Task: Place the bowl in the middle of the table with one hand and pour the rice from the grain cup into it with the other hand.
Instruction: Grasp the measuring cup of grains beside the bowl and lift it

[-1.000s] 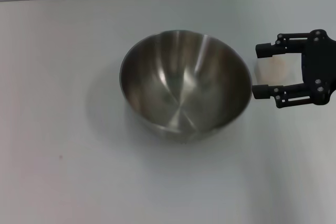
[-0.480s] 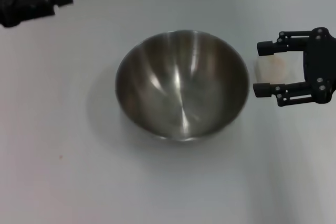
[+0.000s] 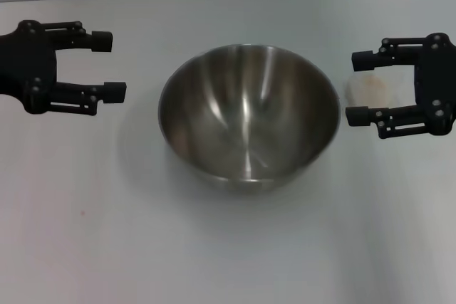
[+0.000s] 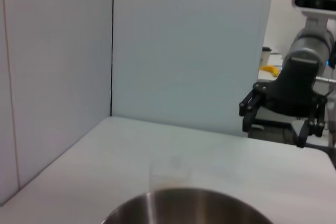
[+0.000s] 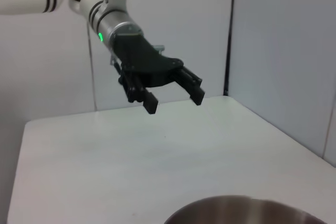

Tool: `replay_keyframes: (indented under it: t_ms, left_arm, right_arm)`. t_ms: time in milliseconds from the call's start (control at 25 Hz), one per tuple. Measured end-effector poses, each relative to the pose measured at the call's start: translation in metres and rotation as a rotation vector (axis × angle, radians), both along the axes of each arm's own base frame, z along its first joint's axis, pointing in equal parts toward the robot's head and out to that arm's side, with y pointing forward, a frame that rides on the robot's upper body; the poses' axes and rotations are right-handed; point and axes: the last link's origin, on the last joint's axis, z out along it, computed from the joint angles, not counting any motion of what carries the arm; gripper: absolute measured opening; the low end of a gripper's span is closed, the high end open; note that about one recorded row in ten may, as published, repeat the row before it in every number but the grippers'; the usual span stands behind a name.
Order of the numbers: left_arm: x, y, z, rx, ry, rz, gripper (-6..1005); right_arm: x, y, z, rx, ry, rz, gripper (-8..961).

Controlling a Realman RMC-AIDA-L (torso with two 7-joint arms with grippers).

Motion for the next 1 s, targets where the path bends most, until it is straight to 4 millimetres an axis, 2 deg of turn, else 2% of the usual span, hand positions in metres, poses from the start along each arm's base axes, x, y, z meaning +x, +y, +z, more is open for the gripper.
replay_keyframes:
  t_ms: [400,720,1000]
  left_arm:
    - [-0.014,-0.001,-0.009,0.058,-0.007,-0.011,842]
    - [-0.031,-0.004,-0.012,0.094,-0.053,0.019,842]
    - [-0.034,-0.004,-0.012,0.065,-0.067,0.095,842]
  right_arm:
    - [0.012,-0.009,0.001,0.003,0.015,-0.051,774]
    - [0.024,-0.016,0.011,0.033,0.047,-0.107,774]
    - [0.025,-0.019,0.011,0.025,0.056,-0.124,773]
